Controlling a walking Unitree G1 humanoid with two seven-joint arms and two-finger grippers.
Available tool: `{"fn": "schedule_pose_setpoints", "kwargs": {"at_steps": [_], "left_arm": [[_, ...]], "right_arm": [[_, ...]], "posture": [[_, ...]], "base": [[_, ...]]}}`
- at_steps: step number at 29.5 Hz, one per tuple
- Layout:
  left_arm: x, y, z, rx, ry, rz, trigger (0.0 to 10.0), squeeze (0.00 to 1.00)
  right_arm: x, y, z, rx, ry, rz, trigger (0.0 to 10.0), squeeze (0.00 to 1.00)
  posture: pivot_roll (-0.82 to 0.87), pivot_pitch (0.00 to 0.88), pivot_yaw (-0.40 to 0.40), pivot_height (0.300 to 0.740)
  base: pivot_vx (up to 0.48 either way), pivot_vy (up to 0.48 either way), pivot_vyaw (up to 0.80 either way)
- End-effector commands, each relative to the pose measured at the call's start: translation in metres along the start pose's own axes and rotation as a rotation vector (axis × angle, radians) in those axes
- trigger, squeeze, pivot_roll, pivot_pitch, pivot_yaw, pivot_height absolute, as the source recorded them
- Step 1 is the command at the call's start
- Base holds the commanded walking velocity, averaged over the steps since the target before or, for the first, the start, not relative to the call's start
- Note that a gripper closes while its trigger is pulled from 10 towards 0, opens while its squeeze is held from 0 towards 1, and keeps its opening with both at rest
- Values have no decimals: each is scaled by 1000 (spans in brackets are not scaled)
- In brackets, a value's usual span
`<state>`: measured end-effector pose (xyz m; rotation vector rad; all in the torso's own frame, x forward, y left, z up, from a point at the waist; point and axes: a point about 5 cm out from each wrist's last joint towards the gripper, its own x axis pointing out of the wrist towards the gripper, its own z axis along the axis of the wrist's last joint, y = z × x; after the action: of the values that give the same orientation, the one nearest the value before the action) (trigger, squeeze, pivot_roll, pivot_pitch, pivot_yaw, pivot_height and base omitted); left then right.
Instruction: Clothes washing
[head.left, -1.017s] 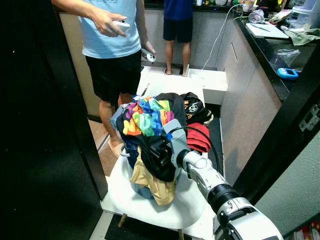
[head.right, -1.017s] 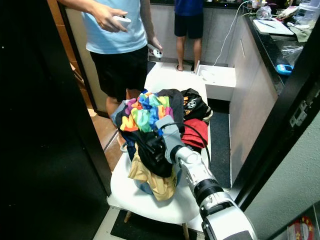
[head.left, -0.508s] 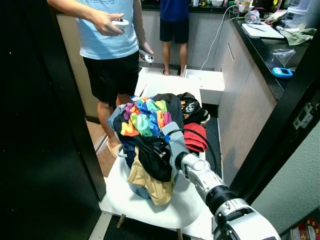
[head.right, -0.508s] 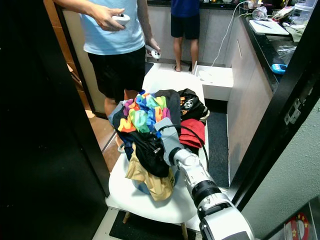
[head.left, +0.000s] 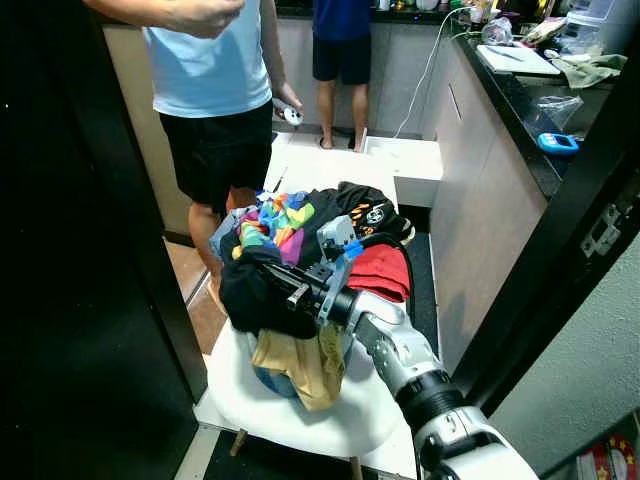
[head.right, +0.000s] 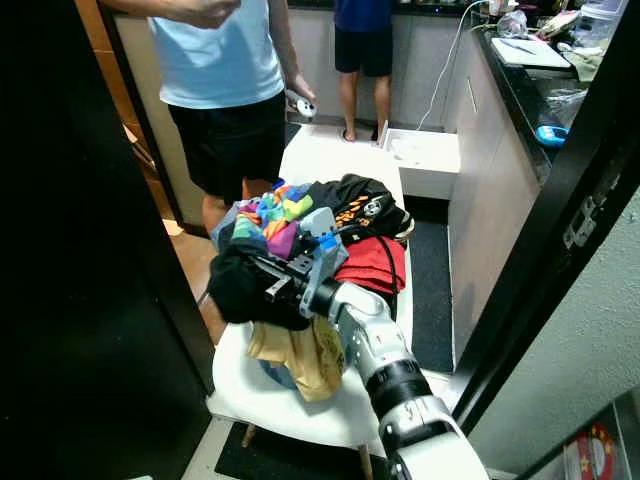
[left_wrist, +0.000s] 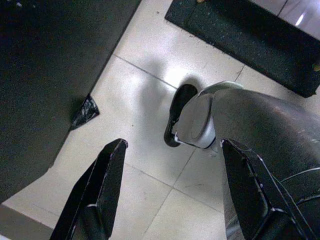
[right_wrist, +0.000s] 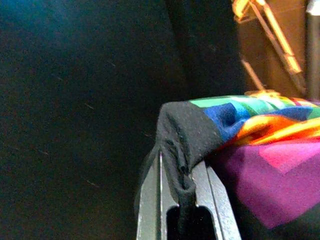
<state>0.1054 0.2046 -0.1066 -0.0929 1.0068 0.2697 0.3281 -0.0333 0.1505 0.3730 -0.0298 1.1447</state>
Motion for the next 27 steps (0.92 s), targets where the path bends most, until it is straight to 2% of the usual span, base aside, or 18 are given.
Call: {"fn": "schedule_pose_setpoints", "kwargs": {"at_steps": [1,2,5,7,8,10,13,14,16,17,19,20,23,24,25,27], "left_arm": [[-1,0,-4,6,22,-9,10000,0],[0,-1,-3,4,22,-10,10000,0],[0,-1,-3,1,23,-11,10000,0],[0,-1,-2,-3,25,-15,10000,0],[0,-1,-2,-3,25,-15,10000,0],[1,-1,-1,-4,26,-18,10000,0],[1,-2,-1,-4,26,-20,10000,0],[1,-2,0,-4,26,-23,10000,0],[1,-2,0,-4,26,-23,10000,0],[1,-2,1,-4,26,-25,10000,0],[1,-2,1,-4,26,-25,10000,0],[2,-3,1,-4,26,-29,10000,0],[2,-3,1,-4,26,-29,10000,0],[2,-4,2,-5,26,-33,10000,0],[2,-6,3,-5,28,-45,10000,0],[2,-6,3,-5,28,-45,10000,0]], "right_arm": [[5,6,14,31,-73,57,0,0],[8,6,25,65,-136,58,0,0],[11,4,36,94,-196,40,0,0],[12,-15,76,161,-378,-85,0,0],[12,-15,76,161,-378,-85,0,0],[8,-26,100,196,-482,-160,0,0],[4,-33,112,195,-527,-212,0,0],[-2,-42,126,179,-568,-300,0,0],[-2,-42,126,179,-568,-300,0,0],[-8,-50,138,161,-592,-390,0,0],[-8,-50,138,161,-592,-390,0,0],[-17,-57,149,148,-621,-446,0,0],[-17,-57,149,148,-621,-446,0,0],[-23,-59,158,137,-641,-442,0,0],[-28,-40,169,103,-670,-176,0,0],[-28,-40,169,103,-670,-176,0,0]], "posture": [[177,0,-59,740],[178,0,-58,740],[177,0,-57,740],[176,0,-54,740],[176,0,-54,740],[175,0,-54,740],[174,0,-52,740],[173,0,-51,740],[173,0,-51,740],[172,0,-51,740],[172,0,-51,740],[171,0,-51,740],[171,0,-51,740],[169,0,-49,740],[165,0,-43,740],[165,0,-43,740]], "base": [[0,0,0],[0,0,0],[0,0,0],[0,0,0],[0,0,0],[0,0,0],[0,0,0],[0,0,0],[0,0,0],[0,0,0],[0,0,0],[0,0,0],[0,0,0],[0,0,0],[0,0,0],[0,0,0]]}}
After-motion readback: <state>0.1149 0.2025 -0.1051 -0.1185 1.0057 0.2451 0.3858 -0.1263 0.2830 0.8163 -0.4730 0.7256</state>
